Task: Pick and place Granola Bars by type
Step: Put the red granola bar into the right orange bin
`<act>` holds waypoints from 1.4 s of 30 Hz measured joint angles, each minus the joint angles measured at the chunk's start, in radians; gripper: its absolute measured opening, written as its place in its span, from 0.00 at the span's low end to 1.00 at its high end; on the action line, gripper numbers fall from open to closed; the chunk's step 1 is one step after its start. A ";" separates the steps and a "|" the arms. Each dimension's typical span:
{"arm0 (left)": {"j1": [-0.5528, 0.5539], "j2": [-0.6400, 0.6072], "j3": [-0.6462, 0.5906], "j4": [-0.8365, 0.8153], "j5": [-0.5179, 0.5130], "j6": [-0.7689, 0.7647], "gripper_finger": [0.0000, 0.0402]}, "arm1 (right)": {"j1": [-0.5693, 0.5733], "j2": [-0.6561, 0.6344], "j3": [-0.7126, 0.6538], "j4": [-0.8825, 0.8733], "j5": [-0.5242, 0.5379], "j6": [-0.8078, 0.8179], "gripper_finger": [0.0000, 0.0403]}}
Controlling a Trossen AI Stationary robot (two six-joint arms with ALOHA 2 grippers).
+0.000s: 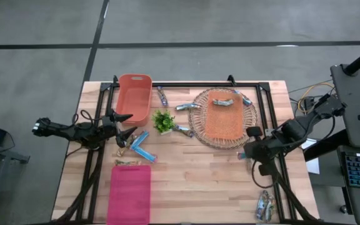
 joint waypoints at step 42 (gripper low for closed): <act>0.000 0.000 0.000 0.000 0.000 0.000 0.78 | -0.973 0.455 0.157 0.094 0.049 -0.646 0.02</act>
